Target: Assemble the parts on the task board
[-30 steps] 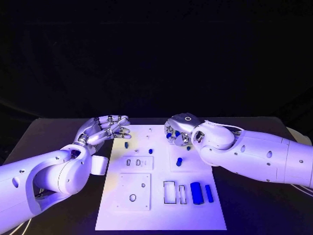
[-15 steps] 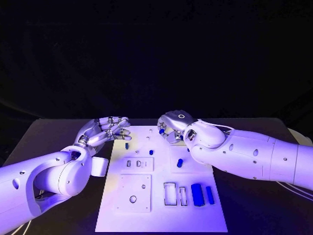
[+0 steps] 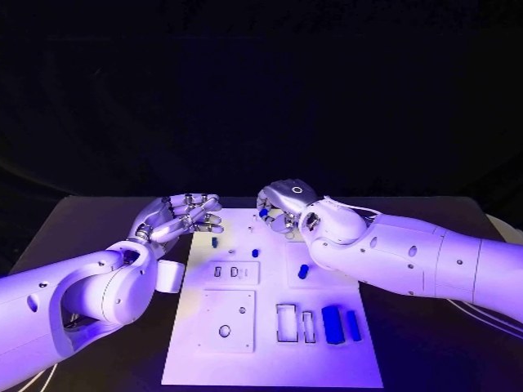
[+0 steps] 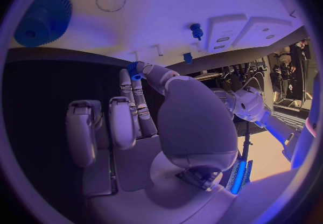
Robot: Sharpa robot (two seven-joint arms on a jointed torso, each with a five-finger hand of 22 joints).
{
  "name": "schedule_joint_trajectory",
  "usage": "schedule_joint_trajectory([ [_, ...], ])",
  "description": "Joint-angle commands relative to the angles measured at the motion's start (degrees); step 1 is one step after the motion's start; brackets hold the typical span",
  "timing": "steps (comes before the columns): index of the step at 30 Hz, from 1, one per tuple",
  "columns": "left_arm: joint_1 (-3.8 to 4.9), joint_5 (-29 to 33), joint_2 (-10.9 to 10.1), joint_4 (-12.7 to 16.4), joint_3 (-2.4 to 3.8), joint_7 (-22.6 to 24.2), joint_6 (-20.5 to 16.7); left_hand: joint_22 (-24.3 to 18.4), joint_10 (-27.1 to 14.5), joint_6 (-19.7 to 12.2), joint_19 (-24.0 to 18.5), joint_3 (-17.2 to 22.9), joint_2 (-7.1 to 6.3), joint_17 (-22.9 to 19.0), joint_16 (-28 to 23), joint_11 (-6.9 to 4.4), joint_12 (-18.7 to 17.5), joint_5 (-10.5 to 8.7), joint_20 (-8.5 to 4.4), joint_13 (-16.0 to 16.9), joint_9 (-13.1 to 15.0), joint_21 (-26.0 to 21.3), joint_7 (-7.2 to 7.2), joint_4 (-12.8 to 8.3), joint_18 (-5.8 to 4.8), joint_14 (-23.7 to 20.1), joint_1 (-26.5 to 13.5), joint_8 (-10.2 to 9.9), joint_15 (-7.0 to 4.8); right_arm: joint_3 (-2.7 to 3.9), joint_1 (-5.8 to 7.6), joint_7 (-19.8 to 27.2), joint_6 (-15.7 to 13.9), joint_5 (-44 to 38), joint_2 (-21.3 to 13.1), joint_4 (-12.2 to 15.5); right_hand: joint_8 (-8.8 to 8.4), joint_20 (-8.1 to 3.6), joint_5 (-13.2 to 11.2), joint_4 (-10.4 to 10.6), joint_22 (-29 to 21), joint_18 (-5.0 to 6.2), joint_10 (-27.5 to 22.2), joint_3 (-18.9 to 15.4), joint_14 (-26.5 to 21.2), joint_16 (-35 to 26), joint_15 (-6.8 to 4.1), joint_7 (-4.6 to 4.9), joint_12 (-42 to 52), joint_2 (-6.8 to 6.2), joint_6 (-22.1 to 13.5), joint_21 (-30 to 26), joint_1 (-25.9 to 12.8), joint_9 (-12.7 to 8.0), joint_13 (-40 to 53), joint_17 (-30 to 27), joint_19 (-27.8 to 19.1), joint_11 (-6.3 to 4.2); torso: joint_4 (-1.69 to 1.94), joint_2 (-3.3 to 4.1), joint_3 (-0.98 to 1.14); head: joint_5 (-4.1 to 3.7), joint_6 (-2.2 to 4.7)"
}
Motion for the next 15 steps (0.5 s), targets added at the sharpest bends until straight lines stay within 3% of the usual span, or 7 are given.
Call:
schedule_joint_trajectory([
  [1, 0.16, -0.1, 0.1, 0.1, 0.06, 0.3, 1.1, 0.1, 0.5, -0.2, -0.1, 0.2, 0.05, 0.2, 0.3, 0.18, -0.4, 0.19, 0.16, 0.0, 0.1, 0.3, 0.18, 0.1, 0.50, -0.7, -0.6, -0.2, 0.02, 0.06, 0.00, 0.4, -1.5, 0.1, 0.5, -0.6, 0.28, -0.41, 0.1, 0.2, 8.0, -0.48, 0.8, 0.2, 1.9, 0.3, -0.20, 0.08, 0.0, 0.47, -0.4, 0.3, 0.0, 0.1, 0.1, 0.1, 1.2, -0.70, -0.07, 0.01, -0.02, 0.09, -0.15],
  [6, 0.22, -0.1, 0.2, 0.1, 0.06, 0.3, 1.1, 0.1, 0.6, -0.2, -0.3, 0.2, 0.03, 0.4, 0.3, 0.20, -0.5, 0.19, 0.20, 0.0, 0.1, 0.3, 0.19, 0.1, 0.48, -0.9, -0.6, -0.2, 0.06, 0.09, -0.09, 0.7, -1.6, 0.5, 1.4, -1.8, 0.18, -0.36, 0.2, 0.3, 8.0, -0.47, 0.6, 0.2, 1.9, 0.3, -0.13, 0.17, -0.1, 0.39, -0.6, 0.2, -0.1, 0.2, 0.1, 0.0, 1.1, -0.60, -0.04, 0.02, -0.04, 0.40, -0.28],
  [15, 0.34, -0.1, 0.3, 0.1, 0.06, 0.3, 1.1, 0.1, 0.6, -0.2, -0.3, 0.2, 0.03, 0.4, 0.3, 0.20, -0.5, 0.19, 0.20, 0.0, 0.1, 0.3, 0.19, 0.1, 0.48, -0.9, -0.6, -0.2, 0.06, 0.09, -0.50, 1.3, -1.2, 1.1, 2.6, -2.8, 0.15, -0.35, 0.2, 0.3, 8.0, -0.47, 0.5, 0.2, 1.9, 0.3, -0.11, 0.19, -0.2, 0.37, -0.7, 0.2, -0.1, 0.2, 0.1, 0.0, 1.1, -0.58, 0.15, 0.28, 0.01, 0.22, -0.37],
])
